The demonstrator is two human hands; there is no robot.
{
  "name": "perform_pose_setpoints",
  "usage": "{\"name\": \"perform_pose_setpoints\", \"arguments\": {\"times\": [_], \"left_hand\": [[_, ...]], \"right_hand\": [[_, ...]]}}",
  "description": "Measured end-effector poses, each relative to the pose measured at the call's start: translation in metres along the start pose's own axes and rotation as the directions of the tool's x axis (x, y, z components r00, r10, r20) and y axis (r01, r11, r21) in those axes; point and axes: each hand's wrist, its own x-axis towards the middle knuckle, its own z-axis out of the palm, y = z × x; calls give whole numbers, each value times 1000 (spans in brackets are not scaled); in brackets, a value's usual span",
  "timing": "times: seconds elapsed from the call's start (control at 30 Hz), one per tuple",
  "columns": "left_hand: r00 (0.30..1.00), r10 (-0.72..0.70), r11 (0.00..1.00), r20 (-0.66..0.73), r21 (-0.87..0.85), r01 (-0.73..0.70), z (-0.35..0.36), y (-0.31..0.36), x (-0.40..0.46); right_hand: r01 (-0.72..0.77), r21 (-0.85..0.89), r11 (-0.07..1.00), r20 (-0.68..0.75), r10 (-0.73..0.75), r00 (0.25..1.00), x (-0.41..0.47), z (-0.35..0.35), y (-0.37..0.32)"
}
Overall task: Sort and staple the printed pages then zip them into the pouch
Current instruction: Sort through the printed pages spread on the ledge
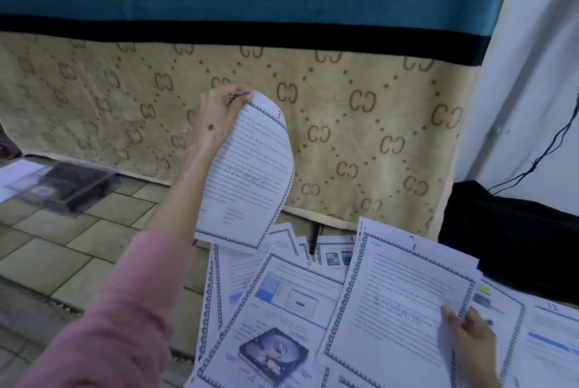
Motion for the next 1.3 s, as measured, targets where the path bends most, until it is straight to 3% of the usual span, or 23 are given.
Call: {"name": "perform_pose_setpoints", "arguments": {"times": [0.33,0.5,0.6,0.73,0.87,0.97,1.07,1.3], "left_hand": [[997,36,999,70,22,-37,14,23,-8],[938,-96,995,333,48,84,17,25,-12],[890,-98,995,445,23,98,24,31,-21],[913,-83,964,399,-200,175,25,44,-28],[917,-148,934,371,-254,253,27,38,-31],[860,-290,883,420,-230,410,43,6,-40],[753,-419,800,507,-186,571,62,-23,-68],[606,-577,641,547,-157,751,104,-76,-147]], "right_hand": [[59,-58,997,8,-58,998,9,0,14],[58,-101,993,38,-55,998,17,-1,16],[81,-106,991,49,-77,996,17,-2,16],[107,-93,990,79,-99,992,16,-3,17],[89,-64,994,84,-84,993,18,-3,17],[78,-42,996,70,-75,995,19,-4,16],[-20,26,999,36,19,999,22,-7,15],[-207,439,874,23,220,975,29,-19,13]]}}
